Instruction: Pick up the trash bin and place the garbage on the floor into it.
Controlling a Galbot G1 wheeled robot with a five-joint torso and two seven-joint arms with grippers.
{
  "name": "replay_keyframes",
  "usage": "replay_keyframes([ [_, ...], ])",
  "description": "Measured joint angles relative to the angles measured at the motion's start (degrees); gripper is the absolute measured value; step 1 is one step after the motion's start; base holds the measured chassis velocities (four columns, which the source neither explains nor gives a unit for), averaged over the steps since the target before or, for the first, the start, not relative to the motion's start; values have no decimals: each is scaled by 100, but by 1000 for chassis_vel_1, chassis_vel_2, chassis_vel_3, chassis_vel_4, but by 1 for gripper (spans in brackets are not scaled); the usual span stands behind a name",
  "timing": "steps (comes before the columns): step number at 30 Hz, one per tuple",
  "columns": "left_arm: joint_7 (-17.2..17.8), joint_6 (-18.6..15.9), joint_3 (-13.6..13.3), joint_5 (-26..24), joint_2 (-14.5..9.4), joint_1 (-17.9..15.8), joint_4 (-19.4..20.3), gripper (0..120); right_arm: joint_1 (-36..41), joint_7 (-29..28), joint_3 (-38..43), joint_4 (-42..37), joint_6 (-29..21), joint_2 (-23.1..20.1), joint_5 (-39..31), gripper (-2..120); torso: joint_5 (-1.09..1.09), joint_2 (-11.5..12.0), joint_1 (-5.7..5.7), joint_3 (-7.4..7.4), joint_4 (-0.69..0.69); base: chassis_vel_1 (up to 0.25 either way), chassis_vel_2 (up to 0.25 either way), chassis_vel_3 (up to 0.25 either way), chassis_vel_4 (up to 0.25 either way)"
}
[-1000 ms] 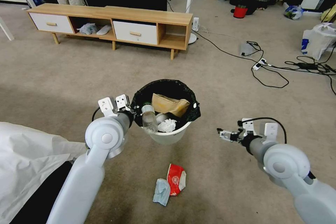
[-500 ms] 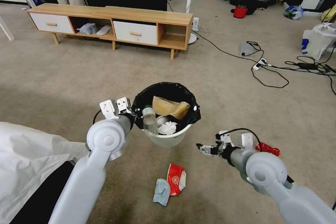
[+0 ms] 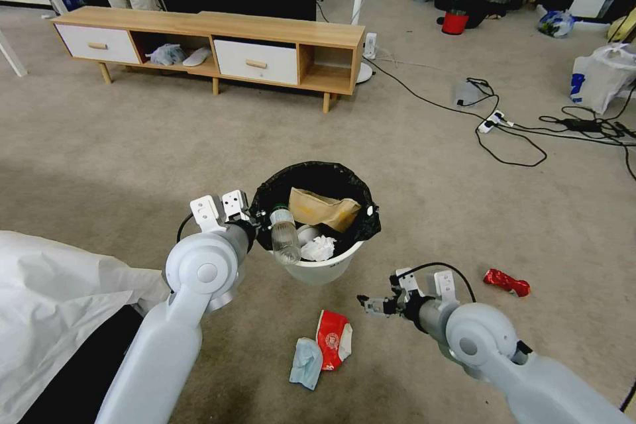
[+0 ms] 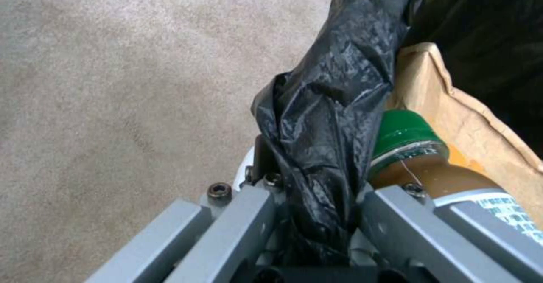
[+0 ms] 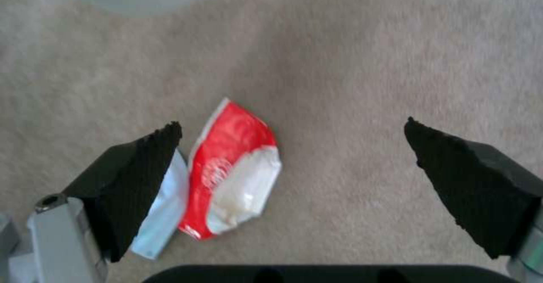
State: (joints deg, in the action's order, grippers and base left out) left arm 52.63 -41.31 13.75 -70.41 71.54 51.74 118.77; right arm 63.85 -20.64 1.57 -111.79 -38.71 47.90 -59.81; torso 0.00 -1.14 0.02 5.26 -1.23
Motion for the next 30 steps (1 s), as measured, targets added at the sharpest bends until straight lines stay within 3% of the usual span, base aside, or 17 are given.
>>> replay_keyframes([
  [30,-21,1,75,43,2,97,65,2,-610,-99,-847,990,111,698,246,100,-1,0,0,0,0,0,0,0,0],
])
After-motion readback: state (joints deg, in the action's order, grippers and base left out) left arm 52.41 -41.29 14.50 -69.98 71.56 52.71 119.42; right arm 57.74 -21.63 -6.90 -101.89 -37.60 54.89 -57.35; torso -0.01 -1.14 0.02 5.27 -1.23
